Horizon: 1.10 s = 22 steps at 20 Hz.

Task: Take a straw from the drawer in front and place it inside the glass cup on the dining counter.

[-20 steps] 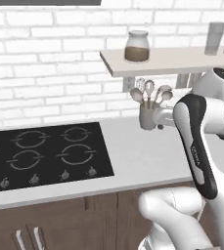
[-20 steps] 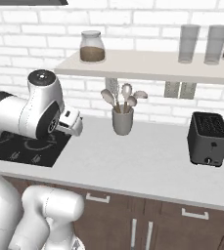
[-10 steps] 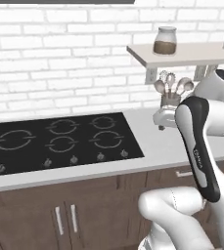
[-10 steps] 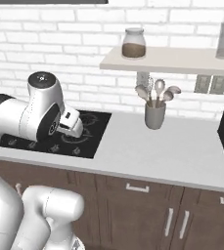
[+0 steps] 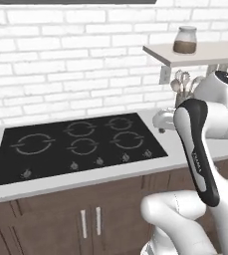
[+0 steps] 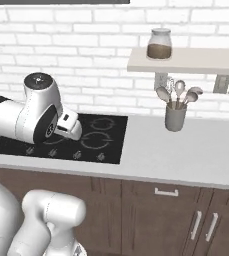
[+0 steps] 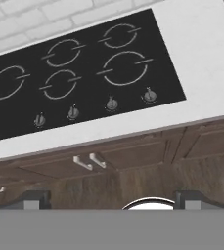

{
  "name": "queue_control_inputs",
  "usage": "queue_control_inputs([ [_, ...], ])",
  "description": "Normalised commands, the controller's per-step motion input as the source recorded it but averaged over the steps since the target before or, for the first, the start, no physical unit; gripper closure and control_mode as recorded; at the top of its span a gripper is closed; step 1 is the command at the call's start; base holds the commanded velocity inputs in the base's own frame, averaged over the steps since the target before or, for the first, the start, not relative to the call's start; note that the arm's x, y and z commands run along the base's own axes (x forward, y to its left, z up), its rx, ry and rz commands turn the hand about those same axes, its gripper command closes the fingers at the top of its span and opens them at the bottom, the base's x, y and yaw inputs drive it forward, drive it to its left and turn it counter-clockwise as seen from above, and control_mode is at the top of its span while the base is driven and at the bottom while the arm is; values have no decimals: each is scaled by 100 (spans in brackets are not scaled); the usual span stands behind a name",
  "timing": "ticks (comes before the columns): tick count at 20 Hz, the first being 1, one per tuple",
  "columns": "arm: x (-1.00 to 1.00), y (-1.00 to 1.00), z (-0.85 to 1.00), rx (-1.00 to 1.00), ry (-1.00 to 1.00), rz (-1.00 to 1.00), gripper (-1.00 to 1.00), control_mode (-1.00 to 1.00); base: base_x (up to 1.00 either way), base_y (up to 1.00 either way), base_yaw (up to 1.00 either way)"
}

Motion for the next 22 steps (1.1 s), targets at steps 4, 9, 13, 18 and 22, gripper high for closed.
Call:
queue_control_inputs([
  [4,0,0,0,0,0,0,-100,100,0,-8,-40],
  [9,0,0,0,0,0,0,-100,100,3,2,-45],
  [13,0,0,0,0,0,0,-100,100,3,17,-47],
  [18,0,0,0,0,0,0,-100,100,11,7,-44],
  [22,0,0,0,0,0,0,-100,100,18,45,-35],
])
